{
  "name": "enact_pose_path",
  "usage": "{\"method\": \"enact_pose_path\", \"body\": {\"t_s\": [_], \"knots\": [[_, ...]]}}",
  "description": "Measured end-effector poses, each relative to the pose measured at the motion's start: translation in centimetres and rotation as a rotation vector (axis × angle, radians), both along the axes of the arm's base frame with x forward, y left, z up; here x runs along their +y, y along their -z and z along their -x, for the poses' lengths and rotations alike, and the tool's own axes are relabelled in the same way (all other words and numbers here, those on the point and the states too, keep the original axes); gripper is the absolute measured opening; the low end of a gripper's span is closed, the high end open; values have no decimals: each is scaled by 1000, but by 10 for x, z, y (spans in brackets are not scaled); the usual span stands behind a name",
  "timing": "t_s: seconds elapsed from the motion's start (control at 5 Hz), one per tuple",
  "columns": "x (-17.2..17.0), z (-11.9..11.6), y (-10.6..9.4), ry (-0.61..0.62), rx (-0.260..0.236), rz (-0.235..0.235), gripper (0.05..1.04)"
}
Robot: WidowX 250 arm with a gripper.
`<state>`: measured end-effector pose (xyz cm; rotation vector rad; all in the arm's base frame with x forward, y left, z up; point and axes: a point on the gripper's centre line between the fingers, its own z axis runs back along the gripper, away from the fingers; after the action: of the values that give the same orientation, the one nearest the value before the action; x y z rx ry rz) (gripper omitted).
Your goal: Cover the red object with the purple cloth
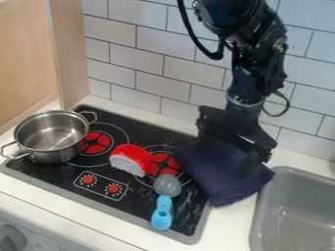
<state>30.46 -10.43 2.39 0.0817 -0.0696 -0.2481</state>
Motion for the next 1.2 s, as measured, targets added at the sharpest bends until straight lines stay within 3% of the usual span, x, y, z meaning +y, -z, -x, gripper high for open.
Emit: {"method": "enact_pose_path", "body": {"t_s": [0.6, 1.2], "knots": [[-2, -18, 25, -46, 59, 17, 999], [29, -12, 17, -145, 44, -18, 999]]}}
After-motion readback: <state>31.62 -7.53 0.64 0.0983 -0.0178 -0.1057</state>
